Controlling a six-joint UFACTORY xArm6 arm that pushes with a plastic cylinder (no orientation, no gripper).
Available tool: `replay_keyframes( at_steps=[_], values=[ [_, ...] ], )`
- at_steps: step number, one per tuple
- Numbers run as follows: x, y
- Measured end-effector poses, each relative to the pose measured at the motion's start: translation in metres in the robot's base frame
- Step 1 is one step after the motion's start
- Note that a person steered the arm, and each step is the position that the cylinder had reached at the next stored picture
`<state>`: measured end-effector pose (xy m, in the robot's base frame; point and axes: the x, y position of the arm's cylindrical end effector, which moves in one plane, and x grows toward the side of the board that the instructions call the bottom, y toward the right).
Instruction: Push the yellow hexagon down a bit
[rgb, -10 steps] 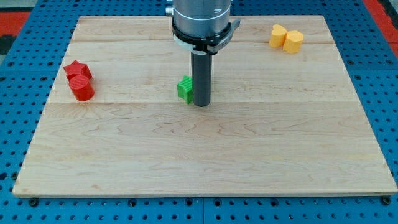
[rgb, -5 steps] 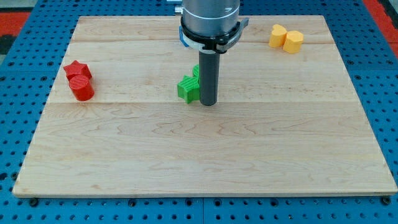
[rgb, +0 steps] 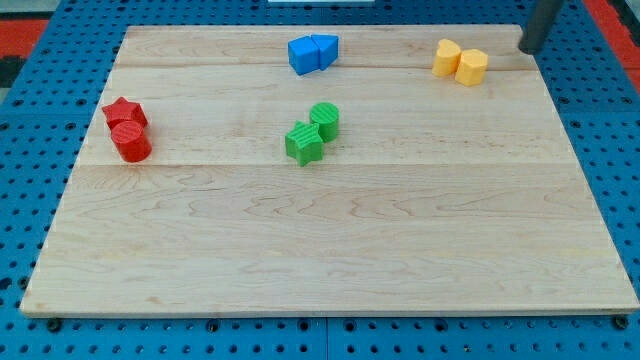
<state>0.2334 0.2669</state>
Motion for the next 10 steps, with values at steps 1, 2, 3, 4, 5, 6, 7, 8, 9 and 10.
replay_keyframes(
  at_steps=[1, 2, 3, 4, 5, 6, 7, 8, 9, 10],
  values=[
    [0.009, -0.023],
    [0.037, -0.049],
    [0.015, -0.042],
    [0.043, -0.064],
    [0.095, -0.064],
    [0.123, -0.062],
    [0.076, -0.052],
    [0.076, -0.095],
    [0.109, -0.104],
    [0.144, -0.082]
  ],
)
